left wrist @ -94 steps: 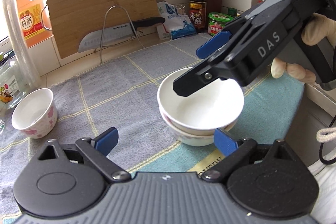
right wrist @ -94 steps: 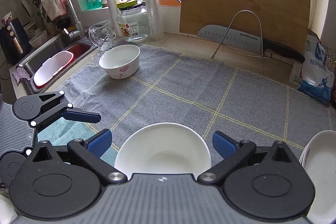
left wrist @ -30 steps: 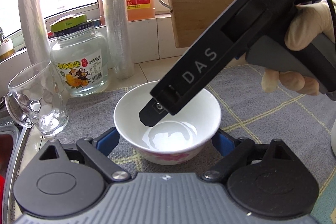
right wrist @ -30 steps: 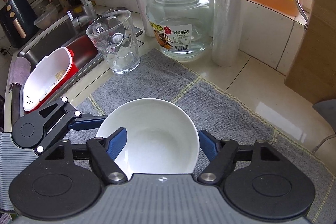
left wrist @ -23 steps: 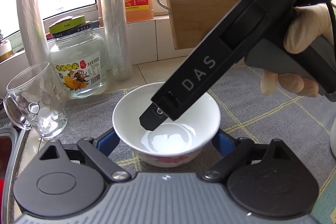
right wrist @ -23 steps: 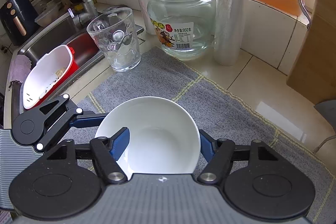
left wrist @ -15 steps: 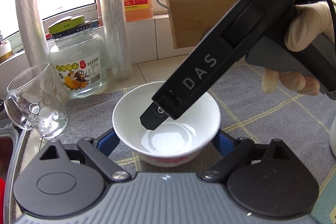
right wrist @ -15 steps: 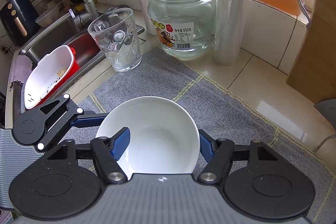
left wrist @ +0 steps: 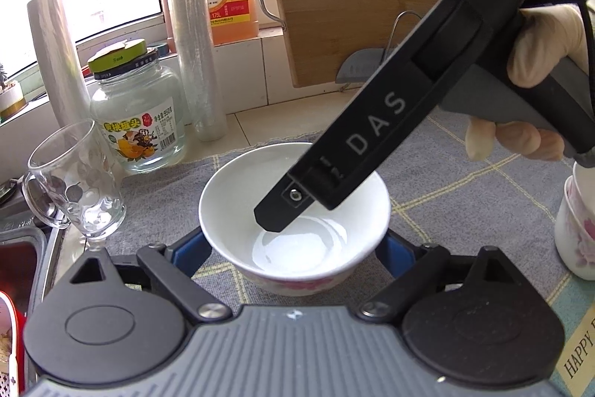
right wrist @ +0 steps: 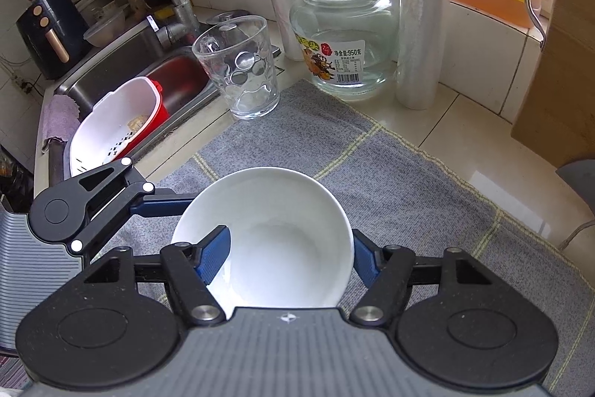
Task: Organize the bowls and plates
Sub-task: 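Lift the pink-flower bowl with the right tool and carry it to the bowls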
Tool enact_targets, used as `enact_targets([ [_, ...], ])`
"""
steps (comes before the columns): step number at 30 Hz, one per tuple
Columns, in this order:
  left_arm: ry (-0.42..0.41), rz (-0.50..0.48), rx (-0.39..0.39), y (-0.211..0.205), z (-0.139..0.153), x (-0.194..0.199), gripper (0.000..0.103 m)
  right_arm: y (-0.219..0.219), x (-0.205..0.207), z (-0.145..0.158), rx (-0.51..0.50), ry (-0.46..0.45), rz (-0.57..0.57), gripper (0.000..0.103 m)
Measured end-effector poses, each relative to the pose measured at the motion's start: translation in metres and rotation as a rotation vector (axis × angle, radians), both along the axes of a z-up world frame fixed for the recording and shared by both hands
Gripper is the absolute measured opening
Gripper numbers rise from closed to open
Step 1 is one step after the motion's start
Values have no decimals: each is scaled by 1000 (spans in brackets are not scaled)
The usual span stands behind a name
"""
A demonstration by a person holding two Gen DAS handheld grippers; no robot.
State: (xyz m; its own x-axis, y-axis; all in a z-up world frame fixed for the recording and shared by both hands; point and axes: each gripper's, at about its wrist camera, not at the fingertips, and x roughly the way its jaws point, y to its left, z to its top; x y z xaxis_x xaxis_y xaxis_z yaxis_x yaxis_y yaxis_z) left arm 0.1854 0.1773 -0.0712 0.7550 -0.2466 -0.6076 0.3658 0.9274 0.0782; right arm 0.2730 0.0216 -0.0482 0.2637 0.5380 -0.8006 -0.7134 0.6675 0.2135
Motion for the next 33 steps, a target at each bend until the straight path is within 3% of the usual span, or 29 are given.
enact_targets([
  [9,20,-17,14,-7,10,-26,94,-13,-27,12,40,23,10,74],
  [33,15,-75,24,-59,45,-90,94,-81,-103,43,74,-36,8,75],
])
